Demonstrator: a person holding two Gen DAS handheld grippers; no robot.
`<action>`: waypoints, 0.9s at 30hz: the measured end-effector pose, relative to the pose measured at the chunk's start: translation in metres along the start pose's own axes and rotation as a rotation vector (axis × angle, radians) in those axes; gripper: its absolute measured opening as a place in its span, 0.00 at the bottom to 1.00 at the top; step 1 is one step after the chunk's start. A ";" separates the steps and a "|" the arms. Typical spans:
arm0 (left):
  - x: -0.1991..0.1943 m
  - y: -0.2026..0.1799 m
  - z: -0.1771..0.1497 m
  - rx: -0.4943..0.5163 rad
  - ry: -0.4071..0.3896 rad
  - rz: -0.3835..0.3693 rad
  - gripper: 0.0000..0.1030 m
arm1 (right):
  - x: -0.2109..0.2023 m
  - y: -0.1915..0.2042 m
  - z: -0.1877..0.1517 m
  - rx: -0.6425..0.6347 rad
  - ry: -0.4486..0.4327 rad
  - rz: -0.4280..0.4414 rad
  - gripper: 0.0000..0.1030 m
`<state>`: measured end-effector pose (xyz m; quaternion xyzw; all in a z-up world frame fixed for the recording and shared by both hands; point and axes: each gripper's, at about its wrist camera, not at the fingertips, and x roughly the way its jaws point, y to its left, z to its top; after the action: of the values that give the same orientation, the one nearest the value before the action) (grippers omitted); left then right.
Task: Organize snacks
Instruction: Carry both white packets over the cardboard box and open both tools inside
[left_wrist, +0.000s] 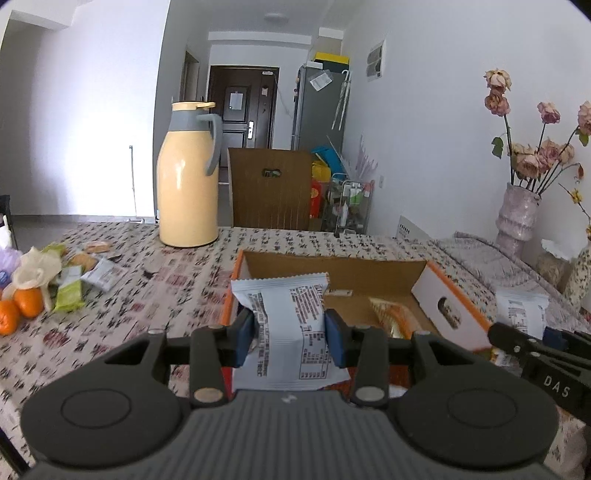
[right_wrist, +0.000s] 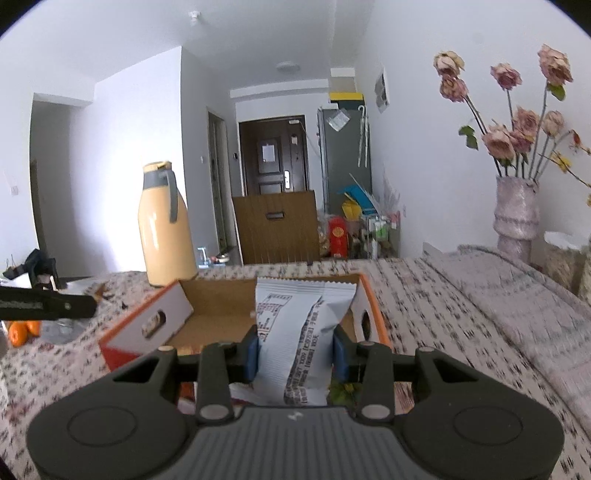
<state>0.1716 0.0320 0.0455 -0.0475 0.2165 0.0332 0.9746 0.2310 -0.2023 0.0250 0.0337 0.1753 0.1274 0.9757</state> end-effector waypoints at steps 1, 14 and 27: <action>0.005 -0.002 0.004 0.001 0.000 0.002 0.40 | 0.004 0.001 0.003 -0.001 -0.003 0.003 0.37; 0.073 -0.015 0.030 -0.005 0.030 0.033 0.40 | 0.083 0.006 0.034 0.007 0.034 0.007 0.37; 0.117 -0.004 0.017 -0.026 0.102 0.045 0.40 | 0.119 -0.008 0.016 0.054 0.128 -0.009 0.37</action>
<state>0.2849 0.0355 0.0113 -0.0568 0.2663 0.0555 0.9606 0.3461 -0.1793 -0.0011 0.0512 0.2409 0.1202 0.9617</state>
